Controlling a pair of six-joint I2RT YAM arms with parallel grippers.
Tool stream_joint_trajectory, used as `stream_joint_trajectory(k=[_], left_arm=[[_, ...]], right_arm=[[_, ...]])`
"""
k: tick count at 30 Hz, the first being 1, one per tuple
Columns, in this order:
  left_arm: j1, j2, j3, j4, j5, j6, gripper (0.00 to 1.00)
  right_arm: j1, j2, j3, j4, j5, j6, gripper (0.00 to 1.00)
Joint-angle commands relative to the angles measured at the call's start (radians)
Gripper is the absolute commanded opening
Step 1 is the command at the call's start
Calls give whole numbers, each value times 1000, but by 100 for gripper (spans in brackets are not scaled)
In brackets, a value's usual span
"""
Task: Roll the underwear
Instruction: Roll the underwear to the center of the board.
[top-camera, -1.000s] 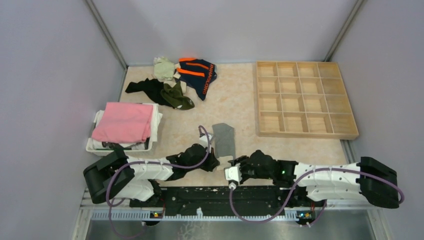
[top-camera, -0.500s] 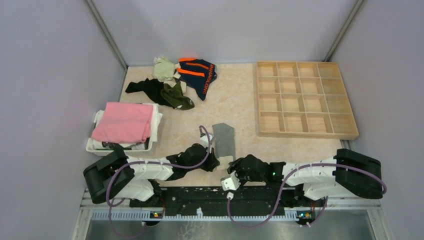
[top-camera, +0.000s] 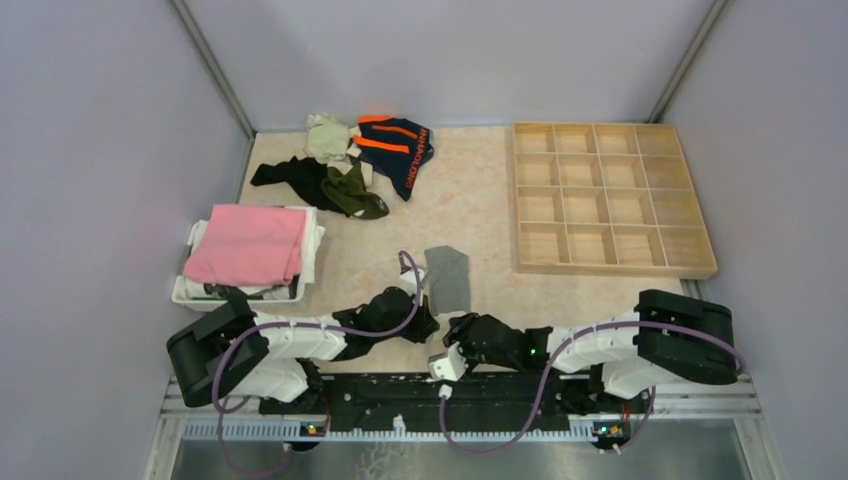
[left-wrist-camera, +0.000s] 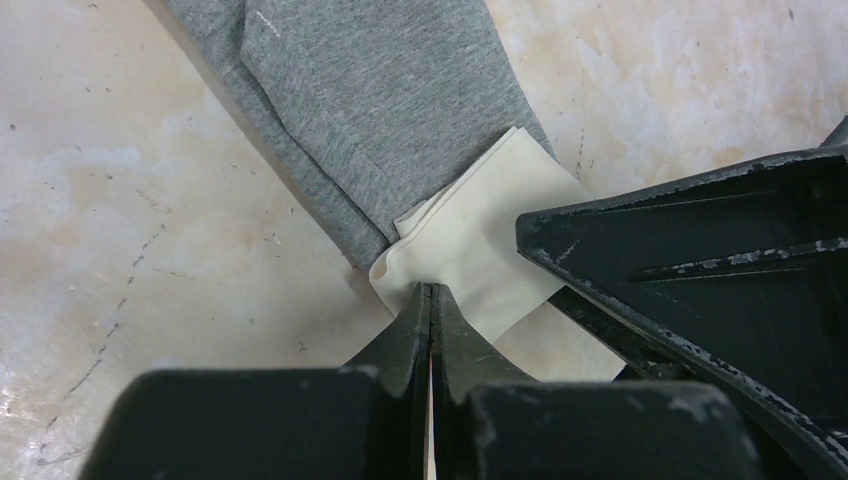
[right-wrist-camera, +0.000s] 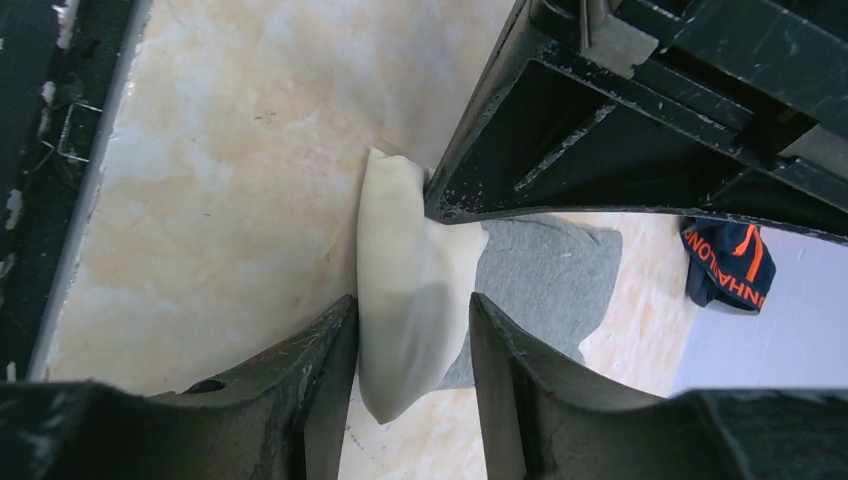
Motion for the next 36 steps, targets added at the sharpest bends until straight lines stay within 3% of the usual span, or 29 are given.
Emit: stream_joint_trajectory(k=[1, 4, 8, 11, 16, 19, 23, 31, 36], left_arm=[[1, 23, -13, -117, 10, 31, 0], [2, 18, -11, -117, 10, 30, 0], [2, -15, -16, -118, 6, 24, 0], [1, -84, -17, -147, -15, 12, 0], [3, -306, -9, -249, -89, -30, 1], [3, -457, -9, -304, -146, -41, 8], [3, -580, -34, -294, -139, -1, 10], [3, -436, -29, -227, 97, 55, 0], [1, -374, -53, -176, 135, 41, 0]], right_arm=[[12, 34, 24, -1, 34, 8, 44], [12, 43, 27, -17, 48, 29, 36], [12, 26, 15, -19, 50, 67, 10], [12, -2, 6, -20, 41, 98, 0], [16, -77, 2, -47, -37, 177, 0], [28, -126, 9, -71, -95, 262, 0], [36, -154, 39, -144, -176, 394, 0], [36, -150, 72, -167, -311, 583, 0], [30, -140, 111, -205, -373, 656, 0]])
